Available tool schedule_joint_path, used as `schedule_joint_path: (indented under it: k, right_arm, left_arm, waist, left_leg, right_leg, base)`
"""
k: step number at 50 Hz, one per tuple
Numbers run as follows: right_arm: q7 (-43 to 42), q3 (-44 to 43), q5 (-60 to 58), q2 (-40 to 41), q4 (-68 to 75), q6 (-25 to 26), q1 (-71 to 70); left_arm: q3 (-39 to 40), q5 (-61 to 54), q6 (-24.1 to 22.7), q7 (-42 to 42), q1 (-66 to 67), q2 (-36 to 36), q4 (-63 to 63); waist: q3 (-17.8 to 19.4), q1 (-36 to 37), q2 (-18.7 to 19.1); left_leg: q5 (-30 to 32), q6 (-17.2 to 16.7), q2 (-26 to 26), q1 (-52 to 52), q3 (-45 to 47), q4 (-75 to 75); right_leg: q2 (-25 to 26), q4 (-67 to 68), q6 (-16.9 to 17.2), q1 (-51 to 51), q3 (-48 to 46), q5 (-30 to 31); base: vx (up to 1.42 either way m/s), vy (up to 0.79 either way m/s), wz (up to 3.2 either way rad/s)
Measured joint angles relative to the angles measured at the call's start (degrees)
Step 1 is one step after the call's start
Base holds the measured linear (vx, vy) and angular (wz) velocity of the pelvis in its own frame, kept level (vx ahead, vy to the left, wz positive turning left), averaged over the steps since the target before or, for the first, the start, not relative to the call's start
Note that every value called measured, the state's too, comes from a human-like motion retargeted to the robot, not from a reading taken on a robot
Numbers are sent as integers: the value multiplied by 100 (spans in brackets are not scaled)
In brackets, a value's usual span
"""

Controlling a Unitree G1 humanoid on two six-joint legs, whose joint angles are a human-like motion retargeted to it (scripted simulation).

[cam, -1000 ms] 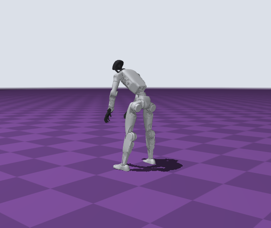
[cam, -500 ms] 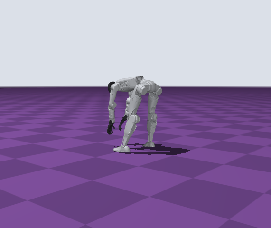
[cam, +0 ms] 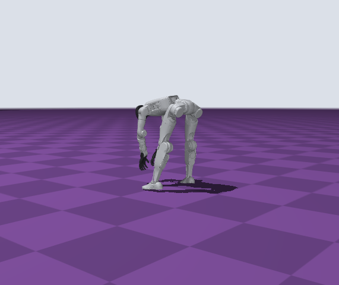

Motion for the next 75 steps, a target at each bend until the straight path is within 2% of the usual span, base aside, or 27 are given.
schedule_joint_path:
  k: [8,11,16,23,25,28,29,30,32,35,36,37,39,42,48,50,52,56,60,62,65,68,71,73,75]
  right_arm:
    - [-47,0,179,135,109,8,-91]
    - [-229,0,322,120,7,-75,51]
    - [-83,0,176,125,-437,76,574]
    - [-3,-23,377,-200,-878,278,1666]
    - [-254,-219,647,-212,-939,136,2046]
    - [-263,-668,575,-357,-1107,73,2426]
    - [-42,-430,1037,-1290,-1962,-120,2421]
    - [274,0,1766,-2657,-3204,-406,2366]
    - [541,0,1840,-3309,-3864,-455,2127]
    - [640,0,1760,-3908,-4448,-467,1550]
    - [147,-1239,286,-2459,-3493,-175,2442]
    - [-196,-2082,-693,-1510,-2891,9,3010]
    - [-287,-2142,-686,-1605,-3070,-10,2742]
    - [-378,-2030,-557,-1834,-3279,42,2004]
    - [-451,-1318,-212,-2342,-3334,306,-107]
    - [-87,-956,-213,-2579,-3168,229,-1277]
    - [-191,-230,43,-2572,-2884,491,-2333]
    - [-311,0,90,-2581,-2703,650,-3213]
    - [-566,-17,67,-2668,-2879,813,-3802]
    - [-670,-136,-83,-2867,-3249,908,-4079]
    - [-693,-504,-562,-3367,-4172,1086,-4412]
    - [-504,-1208,-1245,-3956,-5367,1220,-4388]
    - [-368,-1946,-1712,-4354,-6258,1231,-3952]
    - [-281,-2381,-1906,-4516,-6682,1192,-3479]
    - [-172,-2719,-2084,-4621,-6965,1177,-3001]
  left_arm:
    - [96,114,4,-96,-209,50,167]
    - [40,-107,-167,12,-120,-275,355]
    - [611,122,27,143,584,-95,134]
    - [1325,308,210,336,1801,-652,-167]
    - [1466,390,-96,201,2143,-774,-279]
    - [1713,856,-141,94,2442,-761,-565]
    - [1582,1043,-170,-158,2381,-732,-802]
    - [1337,1233,-217,-518,2253,-703,-1100]
    - [1508,1461,-206,-565,2076,-556,-1391]
    - [1965,1714,-96,-479,1711,-243,-1798]
    - [2654,1814,92,-201,2434,-57,-2015]
    - [3115,1881,226,-3,2885,120,-2196]
    - [3109,1869,282,77,2622,430,-2402]
    - [2923,1818,339,180,1873,897,-2655]
    - [1862,1712,376,305,-376,1645,-2928]
    - [1434,2270,272,61,-1595,1591,-2690]
    - [879,1915,396,458,-2526,1595,-2543]
    - [353,2028,433,582,-3413,1818,-2592]
    - [125,2154,475,764,-4097,2166,-2866]
    - [210,2334,573,871,-4404,2411,-3169]
    - [534,2757,855,1022,-4774,2965,-3930]
    - [1110,3208,1154,1151,-4803,3789,-5030]
    - [1651,3399,1278,1295,-4502,4416,-5909]
    - [1958,3409,1295,1300,-4128,4667,-6332]
    - [2274,3394,1303,1234,-3660,4742,-6636]
  waist:
    - [0,-132,-134]
    - [0,-31,-210]
    - [0,-205,-165]
    - [0,-97,120]
    - [0,-17,118]
    - [0,140,142]
    - [0,387,130]
    - [0,725,107]
    - [0,977,148]
    - [0,1349,249]
    - [-673,1108,292]
    - [-1222,975,333]
    - [-1742,1125,411]
    - [-2223,1278,494]
    - [-2558,1545,329]
    - [-2174,1697,249]
    - [-1925,1970,3]
    - [-2133,2224,-338]
    - [-2268,2291,-603]
    - [-2167,2235,-664]
    - [-1735,2056,-511]
    - [-973,1747,-5]
    - [-360,1366,310]
    - [-184,1147,385]
    - [-161,1023,373]
  left_leg:
    - [120,0,-11,49,54,-288]
    - [148,0,-38,139,142,-334]
    - [-39,0,-64,412,9,63]
    - [-665,15,-164,1254,-236,1157]
    - [-898,0,-171,1719,-256,1445]
    - [-1190,57,-118,2618,-208,1665]
    - [-1238,184,-152,2898,-125,1667]
    - [-1265,364,-221,3162,-13,1646]
    - [-1414,421,-133,3827,144,1605]
    - [-1619,513,27,4948,509,1411]
    - [-1727,347,127,5388,603,1286]
    - [-1799,237,218,5747,693,1157]
    - [-1773,226,334,6174,867,847]
    - [-1683,190,382,6849,1085,350]
    - [-1578,162,216,7749,1403,-217]
    - [-2468,189,388,7413,1547,1103]
    - [-1540,267,-69,8090,1675,-331]
    - [-1398,356,-196,8030,1951,-336]
    - [-1358,383,-66,7621,2094,100]
    - [-1422,354,101,7312,2041,558]
    - [-1630,243,524,6885,1740,1478]
    - [-1815,67,1093,6742,1168,2271]
    - [-1740,0,1345,6730,682,2500]
    - [-1633,0,1367,6699,464,2498]
    - [-1514,0,1349,6675,344,2426]
  right_leg:
    - [54,-162,66,1,-141,154]
    - [102,-78,66,12,-223,199]
    - [-41,136,66,442,-148,40]
    - [-324,740,28,1663,-154,-353]
    - [-336,814,66,2248,-189,-392]
    - [-252,642,66,3263,-43,-265]
    - [-274,542,66,3531,115,-219]
    - [-334,442,66,3761,317,-182]
    - [-282,342,66,4417,408,-342]
    - [-312,703,-64,5391,213,-989]
    - [-285,939,7,5809,72,-1250]
    - [-257,1191,28,6143,-30,-1495]
    - [-201,1753,-88,6495,-9,-1894]
    - [-125,2412,-126,7144,270,-2316]
    - [-316,2720,-190,8489,597,-2767]
    - [-412,2755,-195,8946,564,-2969]
    - [-604,2497,-99,9103,896,-2823]
    - [-793,2038,-126,9253,955,-2760]
    - [-1000,1679,-205,9305,483,-3392]
    - [-1013,1479,-158,9432,219,-3736]
    - [-749,1385,-158,9730,-4,-4225]
    - [-166,1823,-417,10039,-92,-4562]
    - [197,2416,-577,10145,-258,-4722]
    - [304,2673,-592,10163,-393,-4811]
    - [347,2845,-603,10142,-491,-4916]
  base:
    - [-7,1,-9]
    - [-19,0,-20]
    - [-6,4,-10]
    - [-5,11,-14]
    - [-3,17,-35]
    - [4,21,-55]
    - [6,32,-55]
    - [7,32,-64]
    - [10,26,-92]
    - [17,22,-121]
    - [33,17,-114]
    - [34,14,-102]
    - [18,11,-88]
    - [10,6,-53]
    - [0,-2,-30]
    - [-9,-9,-26]
    - [-21,-15,-63]
    - [-20,-21,-58]
    - [-29,-33,-35]
    - [-35,-40,3]
    - [-36,-40,29]
    - [-33,-35,47]
    - [-29,-26,67]
    - [-25,-18,67]
    - [-21,-14,46]
